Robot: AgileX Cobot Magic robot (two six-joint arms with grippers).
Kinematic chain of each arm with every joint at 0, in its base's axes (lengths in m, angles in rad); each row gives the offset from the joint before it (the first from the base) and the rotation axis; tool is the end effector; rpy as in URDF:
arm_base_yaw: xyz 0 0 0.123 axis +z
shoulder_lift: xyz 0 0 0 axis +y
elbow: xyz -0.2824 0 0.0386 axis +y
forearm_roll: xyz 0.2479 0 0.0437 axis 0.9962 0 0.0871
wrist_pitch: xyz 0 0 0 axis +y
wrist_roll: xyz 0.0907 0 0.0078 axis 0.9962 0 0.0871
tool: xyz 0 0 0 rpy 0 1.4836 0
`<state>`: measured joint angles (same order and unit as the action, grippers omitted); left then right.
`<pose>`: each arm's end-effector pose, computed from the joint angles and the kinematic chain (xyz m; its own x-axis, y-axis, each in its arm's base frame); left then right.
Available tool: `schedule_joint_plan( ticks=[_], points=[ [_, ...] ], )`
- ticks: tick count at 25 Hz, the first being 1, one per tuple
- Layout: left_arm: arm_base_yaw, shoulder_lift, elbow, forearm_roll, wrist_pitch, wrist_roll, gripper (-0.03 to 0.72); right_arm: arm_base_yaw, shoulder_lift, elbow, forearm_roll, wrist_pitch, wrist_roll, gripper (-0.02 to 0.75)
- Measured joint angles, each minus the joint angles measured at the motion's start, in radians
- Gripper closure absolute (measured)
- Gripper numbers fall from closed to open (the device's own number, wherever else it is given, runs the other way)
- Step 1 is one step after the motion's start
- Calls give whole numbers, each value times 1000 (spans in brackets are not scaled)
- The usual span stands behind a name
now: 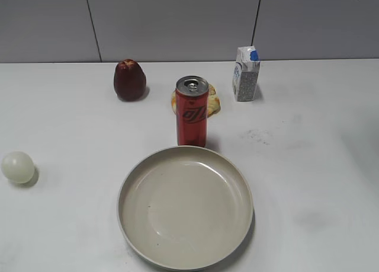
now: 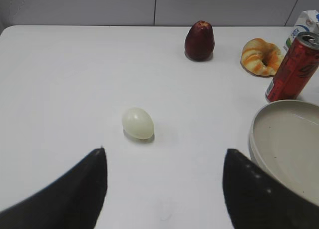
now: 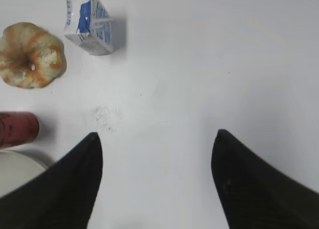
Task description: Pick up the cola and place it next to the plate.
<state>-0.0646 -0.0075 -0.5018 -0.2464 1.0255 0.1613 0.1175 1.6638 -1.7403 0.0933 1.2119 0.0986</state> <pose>-0.0074 -0.0186 0.2825 -0.3944 0.0565 -0.9172 0.2661 0.9624 -0.0552 0.3504 0.0494 0.3845 -0.8734 0.0284 -0.4862 -0.0460 0.9890 0.1405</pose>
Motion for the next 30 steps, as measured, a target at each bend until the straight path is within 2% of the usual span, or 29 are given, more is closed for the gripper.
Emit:
schedule_joint_plan(
  ticks=[16, 24, 30],
  points=[
    [0, 0, 0, 0, 0, 0, 136, 0, -619, 755, -5, -9, -15, 227],
    [0, 0, 0, 0, 0, 0, 136, 0, -987, 1027, -5, -125, -54, 227],
    [0, 0, 0, 1, 0, 0, 136, 0, -1246, 1194, -5, -138, -73, 227]
  ],
)
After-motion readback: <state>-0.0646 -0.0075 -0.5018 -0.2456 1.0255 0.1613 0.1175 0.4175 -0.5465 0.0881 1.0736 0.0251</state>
